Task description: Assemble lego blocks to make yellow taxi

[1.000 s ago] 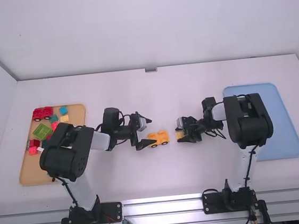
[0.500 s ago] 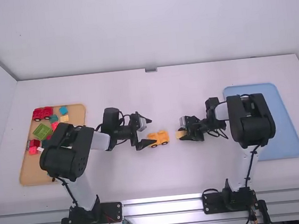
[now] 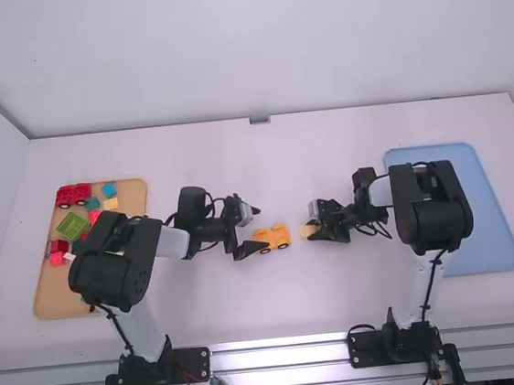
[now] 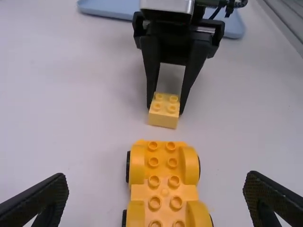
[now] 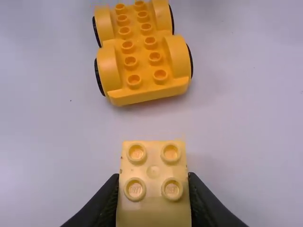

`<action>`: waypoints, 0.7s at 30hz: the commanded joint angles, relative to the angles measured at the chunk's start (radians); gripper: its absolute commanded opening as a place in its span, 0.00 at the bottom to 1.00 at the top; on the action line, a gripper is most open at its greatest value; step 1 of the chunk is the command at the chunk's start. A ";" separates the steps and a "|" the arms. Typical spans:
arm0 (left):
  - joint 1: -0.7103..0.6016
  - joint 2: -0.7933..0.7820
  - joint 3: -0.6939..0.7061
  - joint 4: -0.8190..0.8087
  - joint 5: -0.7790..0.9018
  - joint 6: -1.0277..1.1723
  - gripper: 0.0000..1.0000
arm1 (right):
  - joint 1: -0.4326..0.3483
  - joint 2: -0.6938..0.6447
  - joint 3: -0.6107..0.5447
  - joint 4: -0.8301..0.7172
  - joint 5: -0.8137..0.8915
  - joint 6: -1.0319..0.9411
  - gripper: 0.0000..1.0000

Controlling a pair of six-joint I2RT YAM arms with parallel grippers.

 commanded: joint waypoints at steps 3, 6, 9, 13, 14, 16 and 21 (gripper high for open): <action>-0.044 0.056 0.010 0.018 -0.053 -0.003 0.99 | -0.008 -0.003 0.006 -0.009 -0.070 0.005 0.29; -0.071 0.098 0.011 0.064 -0.092 -0.003 0.99 | -0.014 -0.029 0.007 -0.043 -0.074 0.000 0.33; -0.080 0.134 0.016 0.079 -0.116 -0.004 0.99 | -0.014 -0.051 0.025 -0.085 -0.082 0.000 0.32; -0.074 0.143 0.017 0.064 -0.120 -0.003 0.99 | -0.014 -0.075 0.051 -0.161 -0.082 -0.021 0.27; -0.075 0.147 0.017 0.067 -0.120 -0.003 0.99 | -0.014 -0.078 0.057 -0.177 -0.082 -0.033 0.27; -0.085 0.166 0.017 0.099 -0.120 -0.003 0.99 | -0.014 -0.079 0.077 -0.223 -0.088 -0.071 0.27; -0.087 0.206 0.017 0.146 -0.121 -0.003 0.98 | 0.015 -0.080 0.097 -0.274 -0.085 -0.114 0.28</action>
